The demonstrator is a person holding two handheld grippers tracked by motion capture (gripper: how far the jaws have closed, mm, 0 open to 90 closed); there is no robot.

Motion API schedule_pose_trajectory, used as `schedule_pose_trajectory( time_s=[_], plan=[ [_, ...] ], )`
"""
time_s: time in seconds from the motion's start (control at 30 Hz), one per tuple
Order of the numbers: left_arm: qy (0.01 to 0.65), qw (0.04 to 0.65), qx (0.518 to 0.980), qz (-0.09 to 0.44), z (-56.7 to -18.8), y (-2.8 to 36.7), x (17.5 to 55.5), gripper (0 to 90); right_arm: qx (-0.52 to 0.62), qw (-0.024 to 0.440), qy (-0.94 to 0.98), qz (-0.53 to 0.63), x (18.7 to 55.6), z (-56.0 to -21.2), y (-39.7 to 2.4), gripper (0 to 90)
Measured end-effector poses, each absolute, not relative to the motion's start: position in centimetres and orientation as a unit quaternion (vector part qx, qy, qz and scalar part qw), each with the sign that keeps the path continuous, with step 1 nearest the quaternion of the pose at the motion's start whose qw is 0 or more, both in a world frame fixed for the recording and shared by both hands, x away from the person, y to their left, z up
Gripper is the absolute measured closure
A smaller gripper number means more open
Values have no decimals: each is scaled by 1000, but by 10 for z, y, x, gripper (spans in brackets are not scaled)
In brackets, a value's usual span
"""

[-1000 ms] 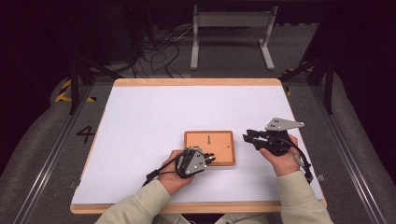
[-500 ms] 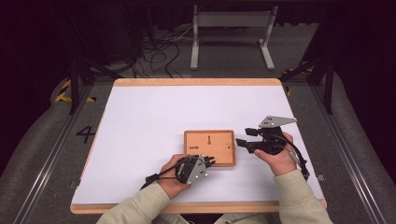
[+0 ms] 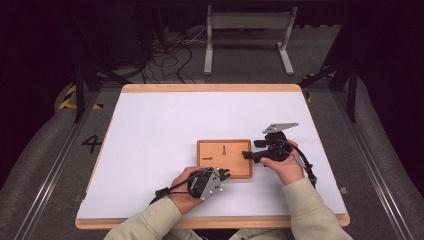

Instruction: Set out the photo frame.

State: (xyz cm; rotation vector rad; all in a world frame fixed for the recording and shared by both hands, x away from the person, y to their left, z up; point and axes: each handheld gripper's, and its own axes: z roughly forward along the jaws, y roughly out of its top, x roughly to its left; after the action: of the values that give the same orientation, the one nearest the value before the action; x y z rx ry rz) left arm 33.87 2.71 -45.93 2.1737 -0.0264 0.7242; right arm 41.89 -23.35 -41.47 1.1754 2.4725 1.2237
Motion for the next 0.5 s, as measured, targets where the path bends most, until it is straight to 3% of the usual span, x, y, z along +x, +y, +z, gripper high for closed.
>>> schedule_pose_trajectory(
  time_s=[0.5],
  plan=[
    [3,424,861,282,-461,28,341,839,391,8,821,416,436,-435,-216,235]
  ],
)
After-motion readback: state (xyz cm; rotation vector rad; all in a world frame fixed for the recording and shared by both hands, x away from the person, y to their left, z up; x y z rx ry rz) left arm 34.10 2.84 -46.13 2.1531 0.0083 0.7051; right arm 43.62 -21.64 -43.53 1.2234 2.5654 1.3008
